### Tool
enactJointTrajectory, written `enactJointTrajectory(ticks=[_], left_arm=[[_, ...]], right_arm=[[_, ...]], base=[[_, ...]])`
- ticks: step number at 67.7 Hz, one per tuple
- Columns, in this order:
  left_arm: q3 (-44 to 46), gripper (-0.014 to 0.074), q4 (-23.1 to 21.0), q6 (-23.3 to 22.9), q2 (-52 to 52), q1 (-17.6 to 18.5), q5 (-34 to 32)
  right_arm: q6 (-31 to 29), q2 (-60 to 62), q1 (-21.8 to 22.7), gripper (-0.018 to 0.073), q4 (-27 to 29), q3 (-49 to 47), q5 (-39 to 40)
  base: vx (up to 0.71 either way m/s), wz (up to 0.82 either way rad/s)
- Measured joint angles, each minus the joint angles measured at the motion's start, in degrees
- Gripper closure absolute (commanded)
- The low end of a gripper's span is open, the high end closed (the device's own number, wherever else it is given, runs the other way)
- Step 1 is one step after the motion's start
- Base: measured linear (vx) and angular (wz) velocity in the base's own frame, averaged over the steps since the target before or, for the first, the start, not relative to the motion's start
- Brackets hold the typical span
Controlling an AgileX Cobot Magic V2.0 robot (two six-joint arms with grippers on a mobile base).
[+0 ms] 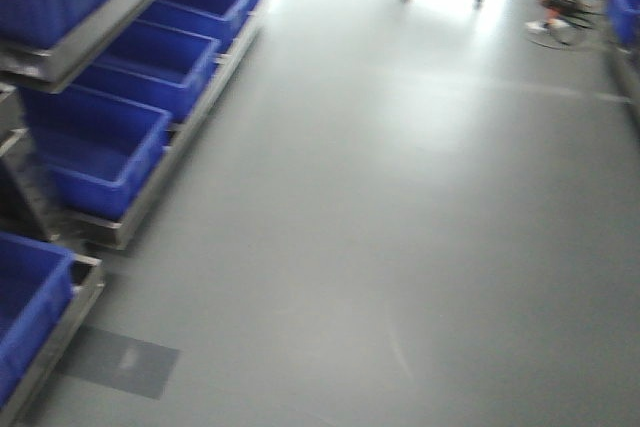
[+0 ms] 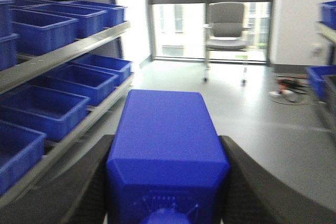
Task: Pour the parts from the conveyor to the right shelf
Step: 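Turn the base to face an empty blue bin on the shelf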
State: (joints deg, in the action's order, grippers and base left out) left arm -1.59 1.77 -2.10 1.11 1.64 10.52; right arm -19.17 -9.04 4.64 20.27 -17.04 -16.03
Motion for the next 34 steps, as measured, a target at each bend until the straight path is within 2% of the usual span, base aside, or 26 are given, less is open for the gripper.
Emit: enactJointTrajectory(ticks=[10,34], left_arm=[[0.0,0.0603,0.0,0.0,0.0,0.0,0.0],[0.0,0.0603,0.0,0.0,0.0,0.0,0.0]], right_arm=[[0.0,0.0,0.0,0.0564,0.0,0.0,0.0],[0.0,0.0,0.0,0.0564,0.0,0.0,0.0]], base=[[0.40,0.96],[0.30,1.16]])
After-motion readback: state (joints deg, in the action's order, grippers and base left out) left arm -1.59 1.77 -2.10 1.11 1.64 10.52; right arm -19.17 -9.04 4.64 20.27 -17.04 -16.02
